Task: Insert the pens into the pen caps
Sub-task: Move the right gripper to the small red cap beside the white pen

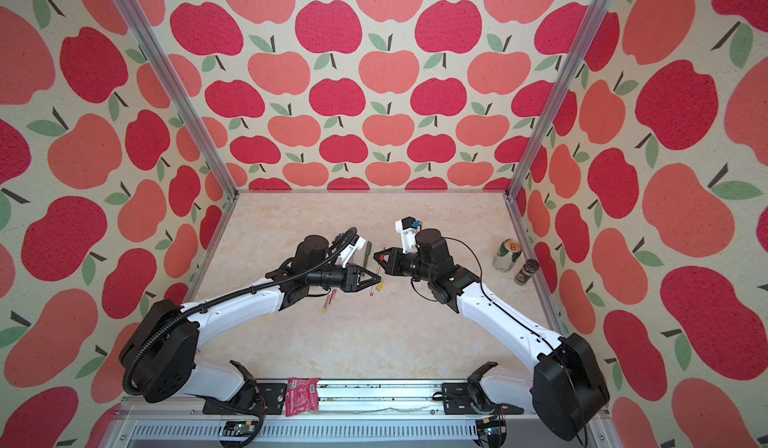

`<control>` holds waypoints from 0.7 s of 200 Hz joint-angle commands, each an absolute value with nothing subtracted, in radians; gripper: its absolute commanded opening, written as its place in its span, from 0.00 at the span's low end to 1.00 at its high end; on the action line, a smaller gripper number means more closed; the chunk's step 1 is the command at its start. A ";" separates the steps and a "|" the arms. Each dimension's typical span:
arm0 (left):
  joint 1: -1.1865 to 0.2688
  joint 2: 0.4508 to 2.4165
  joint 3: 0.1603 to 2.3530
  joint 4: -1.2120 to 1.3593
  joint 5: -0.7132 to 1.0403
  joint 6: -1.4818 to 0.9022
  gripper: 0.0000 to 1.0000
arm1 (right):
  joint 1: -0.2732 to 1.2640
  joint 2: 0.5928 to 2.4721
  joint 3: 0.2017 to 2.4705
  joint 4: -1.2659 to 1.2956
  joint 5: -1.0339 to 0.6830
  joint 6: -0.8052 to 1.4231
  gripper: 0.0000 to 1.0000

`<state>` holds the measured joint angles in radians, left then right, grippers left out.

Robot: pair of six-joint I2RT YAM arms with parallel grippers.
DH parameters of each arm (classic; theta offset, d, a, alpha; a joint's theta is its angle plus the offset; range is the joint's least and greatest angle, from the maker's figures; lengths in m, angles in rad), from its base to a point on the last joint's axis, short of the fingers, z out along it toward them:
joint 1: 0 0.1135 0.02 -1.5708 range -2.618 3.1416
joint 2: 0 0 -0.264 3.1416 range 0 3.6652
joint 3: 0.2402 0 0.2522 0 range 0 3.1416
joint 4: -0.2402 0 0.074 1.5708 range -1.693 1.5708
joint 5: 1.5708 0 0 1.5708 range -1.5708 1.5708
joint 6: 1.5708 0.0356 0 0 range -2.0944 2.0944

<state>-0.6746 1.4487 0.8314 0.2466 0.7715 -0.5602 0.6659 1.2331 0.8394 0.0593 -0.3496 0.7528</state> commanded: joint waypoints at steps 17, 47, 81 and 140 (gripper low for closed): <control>-0.676 1.470 0.869 0.245 0.808 -0.569 0.17 | 0.680 1.235 0.845 0.126 -0.392 0.726 0.08; -0.668 1.462 0.872 0.243 0.813 -0.571 0.09 | 0.683 1.233 0.846 0.131 -0.397 0.718 0.08; -0.661 1.459 0.876 0.222 0.811 -0.565 0.04 | 0.684 1.221 0.849 0.139 -0.397 0.711 0.10; -0.618 1.382 0.863 0.029 0.673 -0.498 0.01 | 0.684 1.143 0.859 0.080 -0.336 0.675 0.47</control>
